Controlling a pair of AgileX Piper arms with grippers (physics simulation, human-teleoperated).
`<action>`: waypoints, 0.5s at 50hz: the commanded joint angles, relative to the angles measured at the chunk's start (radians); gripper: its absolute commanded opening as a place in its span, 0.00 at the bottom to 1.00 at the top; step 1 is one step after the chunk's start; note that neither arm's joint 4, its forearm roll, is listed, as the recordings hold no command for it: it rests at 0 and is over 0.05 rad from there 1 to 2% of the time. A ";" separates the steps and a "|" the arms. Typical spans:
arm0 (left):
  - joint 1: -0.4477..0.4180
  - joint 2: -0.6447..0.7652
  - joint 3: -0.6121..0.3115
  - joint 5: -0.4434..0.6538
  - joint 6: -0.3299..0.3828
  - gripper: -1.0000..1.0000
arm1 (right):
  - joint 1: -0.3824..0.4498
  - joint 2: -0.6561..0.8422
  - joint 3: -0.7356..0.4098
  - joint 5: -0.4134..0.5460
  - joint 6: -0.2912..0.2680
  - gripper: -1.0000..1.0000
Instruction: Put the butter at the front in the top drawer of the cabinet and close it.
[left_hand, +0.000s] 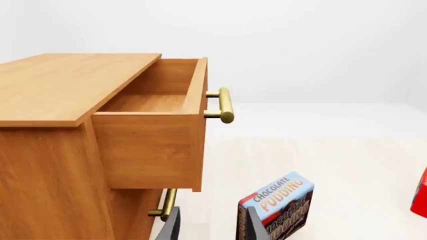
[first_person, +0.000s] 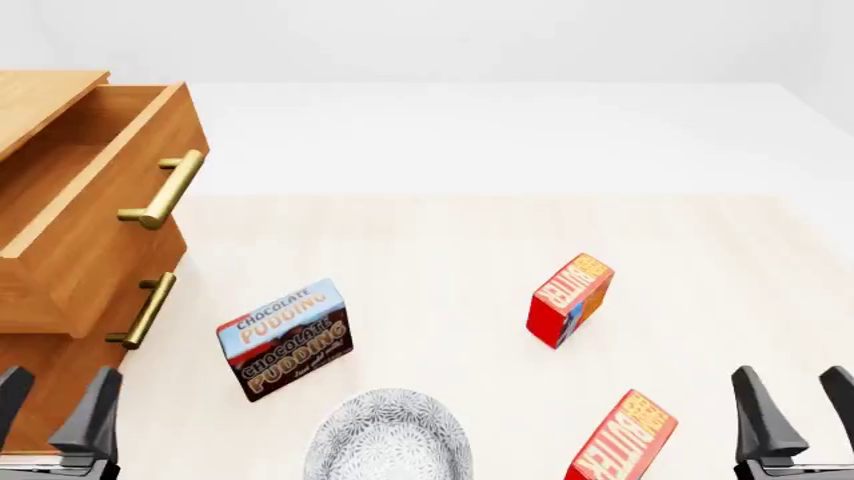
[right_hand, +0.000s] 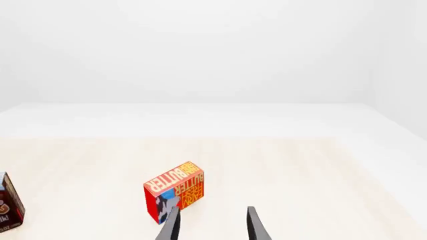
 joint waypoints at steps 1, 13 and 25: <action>0.000 0.005 -0.003 0.000 0.000 1.00 | 0.000 0.005 -0.004 -0.001 0.000 1.00; 0.002 -0.002 0.001 -0.024 0.005 1.00 | 0.000 0.003 -0.004 0.001 -0.001 1.00; 0.052 0.025 -0.004 0.000 0.003 1.00 | 0.000 0.003 -0.004 0.001 -0.001 1.00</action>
